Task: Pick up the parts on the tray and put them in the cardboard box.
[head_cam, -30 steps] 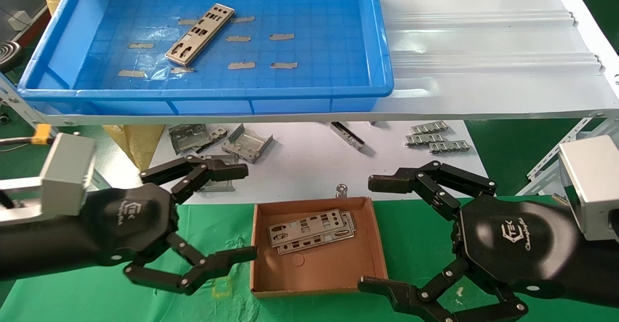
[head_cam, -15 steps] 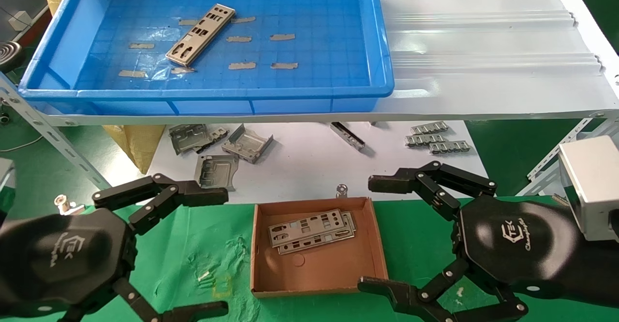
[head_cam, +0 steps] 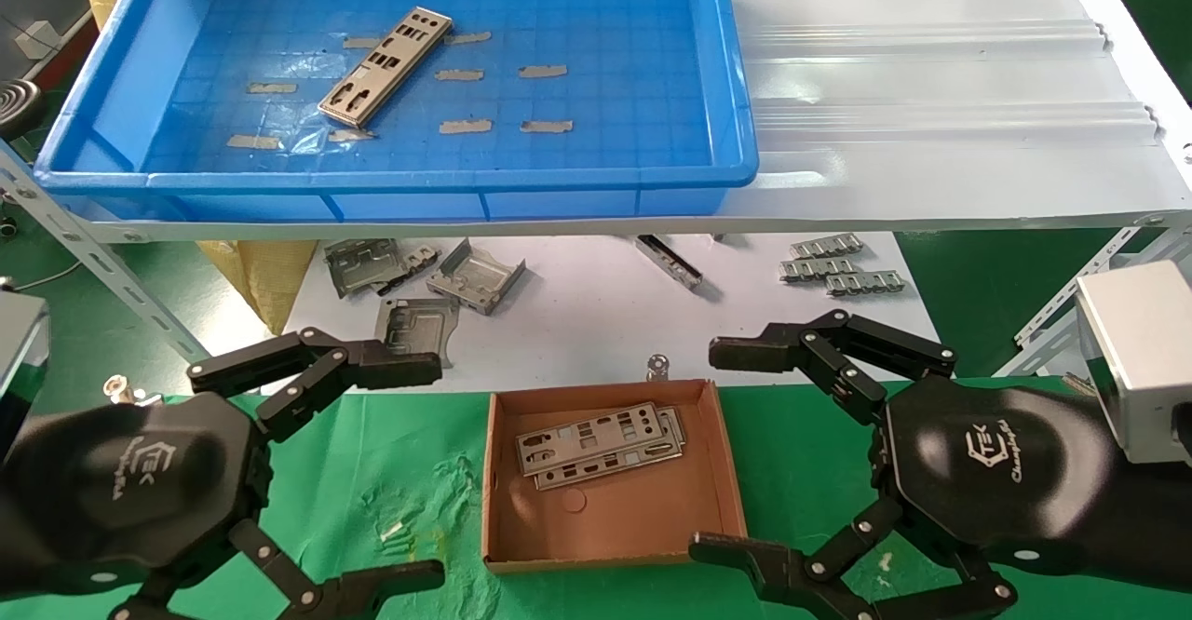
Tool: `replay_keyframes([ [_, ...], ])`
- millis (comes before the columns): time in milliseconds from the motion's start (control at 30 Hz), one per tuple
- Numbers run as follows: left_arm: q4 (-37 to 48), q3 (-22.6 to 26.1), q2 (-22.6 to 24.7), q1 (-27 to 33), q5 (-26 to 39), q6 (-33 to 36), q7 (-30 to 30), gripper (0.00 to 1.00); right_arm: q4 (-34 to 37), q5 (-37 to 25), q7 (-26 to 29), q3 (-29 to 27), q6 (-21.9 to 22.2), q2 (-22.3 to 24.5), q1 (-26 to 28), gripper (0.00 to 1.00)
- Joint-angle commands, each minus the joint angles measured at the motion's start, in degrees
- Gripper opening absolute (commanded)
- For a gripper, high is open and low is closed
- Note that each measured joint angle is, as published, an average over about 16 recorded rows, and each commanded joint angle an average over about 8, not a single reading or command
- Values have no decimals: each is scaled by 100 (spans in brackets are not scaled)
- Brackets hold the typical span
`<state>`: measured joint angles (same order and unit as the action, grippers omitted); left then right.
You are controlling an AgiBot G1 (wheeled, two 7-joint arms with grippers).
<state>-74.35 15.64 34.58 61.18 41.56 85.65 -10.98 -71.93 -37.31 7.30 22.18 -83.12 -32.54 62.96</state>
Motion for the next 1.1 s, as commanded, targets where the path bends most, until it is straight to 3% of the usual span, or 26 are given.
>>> replay_keyframes([
  [33,19,9,10,9,6,0,7,100,0,0,0,0,0,0,0,100],
  [1100,91,41,50,40,34,3,32,100,0,0,0,0,0,0,0,100],
])
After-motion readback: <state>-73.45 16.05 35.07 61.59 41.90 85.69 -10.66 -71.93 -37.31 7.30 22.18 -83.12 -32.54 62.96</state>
